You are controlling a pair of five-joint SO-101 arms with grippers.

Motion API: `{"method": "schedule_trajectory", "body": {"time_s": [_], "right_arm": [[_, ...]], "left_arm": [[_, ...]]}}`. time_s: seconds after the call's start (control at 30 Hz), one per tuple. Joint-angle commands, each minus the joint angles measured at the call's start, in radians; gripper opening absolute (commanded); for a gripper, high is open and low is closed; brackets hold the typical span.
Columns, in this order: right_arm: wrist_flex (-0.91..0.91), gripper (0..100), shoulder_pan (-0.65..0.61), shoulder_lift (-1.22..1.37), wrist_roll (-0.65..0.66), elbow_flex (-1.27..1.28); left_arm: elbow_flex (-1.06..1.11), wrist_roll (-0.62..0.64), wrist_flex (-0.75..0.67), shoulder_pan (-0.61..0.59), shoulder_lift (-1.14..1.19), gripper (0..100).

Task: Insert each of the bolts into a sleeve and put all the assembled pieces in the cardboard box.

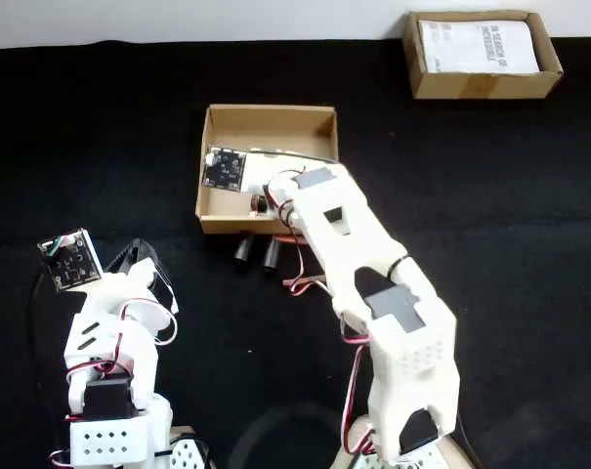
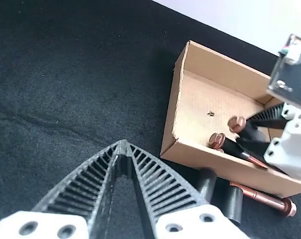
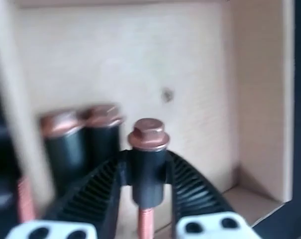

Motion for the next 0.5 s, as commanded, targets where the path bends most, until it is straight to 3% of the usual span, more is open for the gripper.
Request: {"method": "schedule_trajectory", "body": {"time_s": [0.0,0.1,0.3,0.47], "right_arm": [[0.137,18.0,-0.038,-0.145,-0.029,-0.035],[0.188,15.9,-0.054,-0.232,-0.173,-0.036],[0.332,15.6,-0.064,-0.364,-0.284,-0.038],[0.496,15.6,-0.114,-0.496,-0.723,-0.031]], "left_arm": [[0.018,0.008,0.003,-0.004,-0.005,1],[0.018,0.008,0.003,-0.004,-0.005,1],[0.018,0.008,0.005,-0.004,-0.005,1],[0.018,0.008,0.018,-0.004,-0.005,1]]}}
